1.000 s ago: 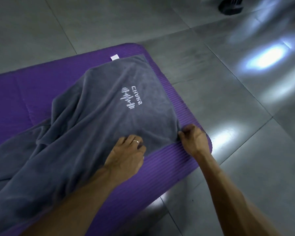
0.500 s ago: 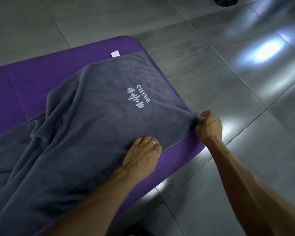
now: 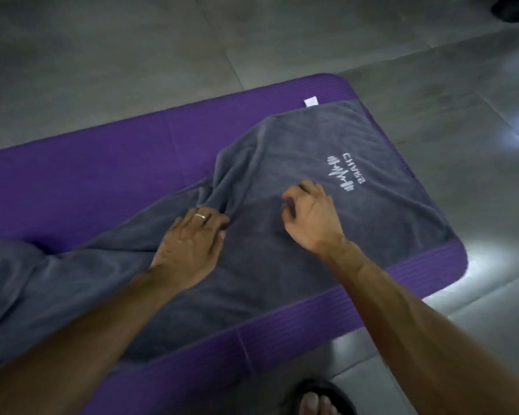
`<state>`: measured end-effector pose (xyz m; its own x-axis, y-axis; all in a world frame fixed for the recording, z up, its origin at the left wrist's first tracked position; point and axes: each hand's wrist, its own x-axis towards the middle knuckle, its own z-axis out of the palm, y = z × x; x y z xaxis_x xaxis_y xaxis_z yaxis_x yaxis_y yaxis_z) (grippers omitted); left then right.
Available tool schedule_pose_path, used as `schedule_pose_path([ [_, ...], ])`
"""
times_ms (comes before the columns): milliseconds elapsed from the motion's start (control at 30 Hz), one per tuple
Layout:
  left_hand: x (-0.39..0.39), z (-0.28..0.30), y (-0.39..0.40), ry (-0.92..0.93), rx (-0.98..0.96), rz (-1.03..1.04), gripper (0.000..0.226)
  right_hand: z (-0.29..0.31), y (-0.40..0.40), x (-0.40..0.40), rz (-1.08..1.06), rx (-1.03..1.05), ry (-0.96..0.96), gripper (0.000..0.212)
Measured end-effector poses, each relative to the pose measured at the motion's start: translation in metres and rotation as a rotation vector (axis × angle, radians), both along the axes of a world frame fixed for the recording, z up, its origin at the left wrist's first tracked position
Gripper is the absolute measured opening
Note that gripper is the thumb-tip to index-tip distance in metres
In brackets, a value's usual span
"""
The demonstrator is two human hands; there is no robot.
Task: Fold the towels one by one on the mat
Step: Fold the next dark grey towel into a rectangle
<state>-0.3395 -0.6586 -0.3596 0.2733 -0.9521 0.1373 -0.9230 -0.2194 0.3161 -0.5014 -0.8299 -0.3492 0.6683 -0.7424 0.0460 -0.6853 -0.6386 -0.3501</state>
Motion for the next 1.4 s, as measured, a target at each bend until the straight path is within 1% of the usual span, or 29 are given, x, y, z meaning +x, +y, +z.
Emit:
schedule_pose_path([
  [100,0.065,-0.004,0.015,-0.02,0.045,0.277,0.038,0.003,0.008,0.066,0.156,-0.039,-0.012,0.021],
  [167,0.104,-0.009,0.021,0.019,0.156,0.38,0.048,0.004,0.008,0.105,0.256,-0.08,-0.019,0.027],
  [200,0.119,-0.013,0.023,0.051,0.241,0.381,0.052,0.005,0.006,0.123,0.3,-0.117,-0.009,0.031],
  [233,0.128,-0.014,0.027,0.072,0.314,0.334,0.052,0.005,0.006,0.137,0.344,-0.148,0.03,0.035],
  [267,0.132,-0.017,0.033,0.077,0.333,0.257,0.044,0.005,0.005,0.148,0.4,-0.159,0.097,0.04],
  [333,0.132,-0.021,0.046,0.008,0.259,0.108,0.02,0.003,0.003,0.164,0.557,-0.14,0.299,0.053],
  [367,0.131,-0.02,0.052,-0.038,0.227,0.061,0.018,0.001,0.004,0.168,0.642,-0.127,0.398,0.053],
  [400,0.132,-0.018,0.057,-0.053,0.207,0.042,0.02,0.0,0.006,0.17,0.707,-0.112,0.451,0.048],
  [433,0.136,-0.013,0.059,-0.042,0.186,0.054,0.02,-0.001,0.007,0.173,0.745,-0.101,0.448,0.038],
  [500,0.152,-0.002,0.06,-0.085,0.106,0.086,0.018,0.003,0.008,0.181,0.744,-0.14,0.337,0.023],
  [600,0.183,0.018,0.057,-0.169,0.043,0.206,0.018,0.013,0.012,0.206,0.633,-0.271,0.14,0.016],
  [633,0.19,0.022,0.058,-0.157,0.044,0.266,0.023,0.016,0.014,0.215,0.575,-0.286,0.132,0.016],
  [667,0.195,0.023,0.062,-0.135,0.08,0.319,0.033,0.016,0.018,0.222,0.522,-0.276,0.166,0.018],
  [733,0.197,0.021,0.081,-0.149,0.166,0.35,0.052,0.014,0.029,0.232,0.488,-0.255,0.303,0.024],
  [767,0.195,0.017,0.097,-0.16,0.205,0.35,0.059,0.014,0.034,0.236,0.508,-0.256,0.353,0.025],
  [833,0.194,0.009,0.137,-0.148,0.248,0.396,0.063,0.017,0.047,0.245,0.577,-0.253,0.351,0.026],
  [900,0.196,0.004,0.178,-0.123,0.268,0.52,0.069,0.022,0.064,0.265,0.683,-0.232,0.328,0.027],
  [933,0.196,0.002,0.197,-0.099,0.291,0.603,0.076,0.024,0.075,0.278,0.731,-0.21,0.327,0.029],
  [967,0.195,0.0,0.214,-0.065,0.307,0.696,0.085,0.024,0.087,0.293,0.766,-0.182,0.323,0.032],
  [1033,0.194,-0.002,0.238,0.084,0.326,0.897,0.102,0.022,0.111,0.323,0.827,-0.131,0.332,0.039],
  [1067,0.191,-0.003,0.246,0.185,0.35,0.973,0.102,0.021,0.125,0.335,0.872,-0.11,0.366,0.043],
  [1100,0.186,-0.005,0.253,0.244,0.357,1.006,0.095,0.019,0.138,0.345,0.935,-0.087,0.416,0.051],
  [1167,0.172,-0.011,0.263,0.257,0.287,0.996,0.066,0.013,0.159,0.352,1.085,-0.084,0.518,0.066],
  [1200,0.163,-0.011,0.265,0.265,0.23,1.007,0.051,0.008,0.166,0.351,1.152,-0.105,0.548,0.067],
  [1233,0.155,-0.011,0.268,0.279,0.184,1.04,0.041,0.003,0.17,0.348,1.202,-0.118,0.548,0.061],
  [1300,0.142,-0.006,0.27,0.297,0.105,1.097,0.032,-0.005,0.174,0.339,1.229,-0.07,0.521,0.032],
  [1333,0.136,-0.005,0.271,0.318,0.08,1.114,0.032,-0.007,0.175,0.334,1.215,-0.021,0.525,0.02],
  [1400,0.128,-0.003,0.276,0.373,0.076,1.12,0.041,-0.006,0.176,0.325,1.186,0.035,0.545,0.008],
])
